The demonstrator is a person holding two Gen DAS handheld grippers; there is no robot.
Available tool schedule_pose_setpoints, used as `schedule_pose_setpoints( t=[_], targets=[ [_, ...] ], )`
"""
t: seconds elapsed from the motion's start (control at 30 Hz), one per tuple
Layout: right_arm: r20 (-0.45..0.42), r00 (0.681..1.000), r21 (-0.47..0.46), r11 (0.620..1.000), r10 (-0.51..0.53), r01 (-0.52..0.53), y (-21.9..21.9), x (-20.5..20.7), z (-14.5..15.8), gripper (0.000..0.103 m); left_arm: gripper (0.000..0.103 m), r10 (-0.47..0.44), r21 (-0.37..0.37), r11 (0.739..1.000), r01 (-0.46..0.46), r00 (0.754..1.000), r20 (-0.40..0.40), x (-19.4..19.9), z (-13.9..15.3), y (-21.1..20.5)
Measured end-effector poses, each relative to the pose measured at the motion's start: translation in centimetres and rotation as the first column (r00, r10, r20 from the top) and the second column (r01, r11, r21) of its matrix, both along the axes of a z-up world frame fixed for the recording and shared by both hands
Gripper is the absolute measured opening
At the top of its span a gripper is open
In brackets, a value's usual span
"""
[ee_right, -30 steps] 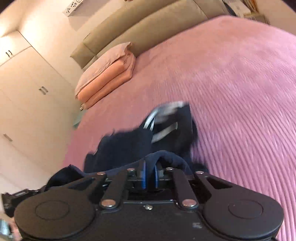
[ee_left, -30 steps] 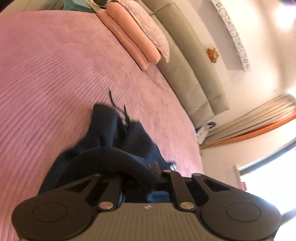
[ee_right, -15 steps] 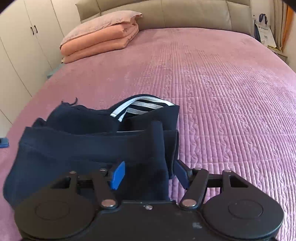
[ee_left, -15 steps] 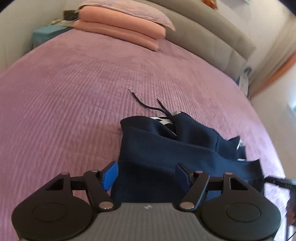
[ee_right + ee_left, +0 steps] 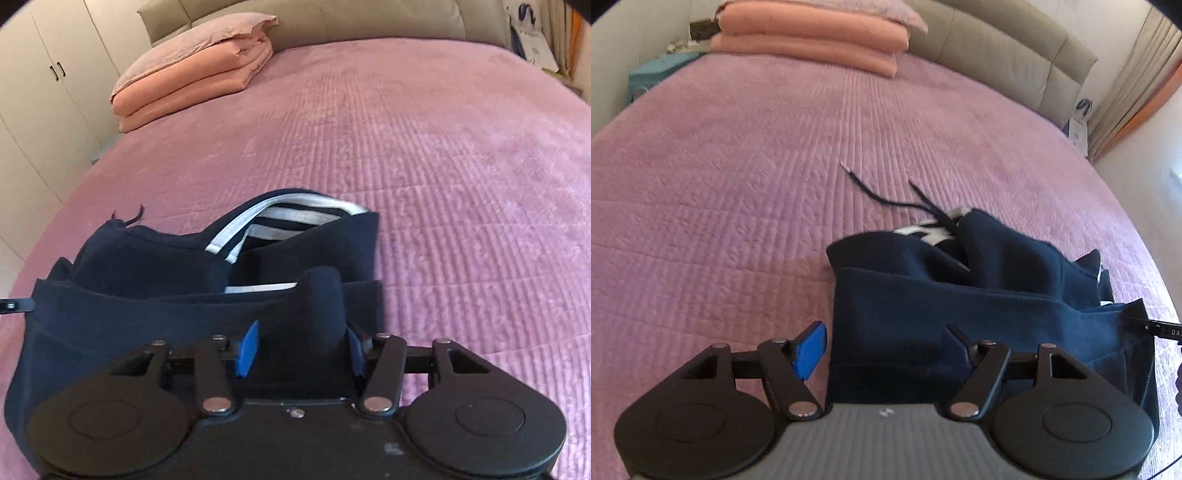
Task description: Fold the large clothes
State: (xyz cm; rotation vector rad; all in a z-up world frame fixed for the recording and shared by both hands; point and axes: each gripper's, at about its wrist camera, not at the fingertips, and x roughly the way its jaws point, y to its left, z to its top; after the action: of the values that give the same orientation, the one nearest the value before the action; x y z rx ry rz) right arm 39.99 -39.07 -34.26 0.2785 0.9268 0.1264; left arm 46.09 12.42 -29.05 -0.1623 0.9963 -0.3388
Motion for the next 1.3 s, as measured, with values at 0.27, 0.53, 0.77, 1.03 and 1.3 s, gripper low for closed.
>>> schedule_pose_setpoints(
  t=[0.27, 0.53, 0.77, 1.03, 1.3],
  targets=[
    [0.032, 0.999, 0.047, 0.998, 0.039, -0.040, 0.6, -0.7, 0.5, 0.016, 0.045, 0.022, -0.118, 0.993, -0.027, 0.999, -0.037, 1.0, -1.2, 1.0],
    [0.003, 1.000, 0.042, 0.999, 0.020, -0.021, 0.8, 1.1, -0.6, 0.043, 0.036, 0.027, -0.166, 0.986, -0.026, 1.000, 0.004, 0.1, -0.1, 1.6],
    [0.062, 0.996, -0.020, 0.998, 0.066, -0.065, 2.2, -0.5, 0.4, 0.008, 0.012, 0.022, -0.156, 0.988, -0.016, 0.999, 0.035, -0.3, -0.2, 0.7],
    [0.231, 0.969, -0.138, 0.989, 0.090, -0.059, 3.9, -5.4, 6.4, 0.006, 0.009, 0.039, -0.216, 0.976, 0.003, 0.981, 0.190, -4.5, 5.3, 0.8],
    [0.401, 0.916, -0.196, 0.980, 0.036, 0.047, 3.3, -4.3, 12.4, 0.006, 0.006, 0.078, -0.333, 0.942, 0.040, 0.939, 0.334, -0.6, 9.5, 1.1]
  ],
)
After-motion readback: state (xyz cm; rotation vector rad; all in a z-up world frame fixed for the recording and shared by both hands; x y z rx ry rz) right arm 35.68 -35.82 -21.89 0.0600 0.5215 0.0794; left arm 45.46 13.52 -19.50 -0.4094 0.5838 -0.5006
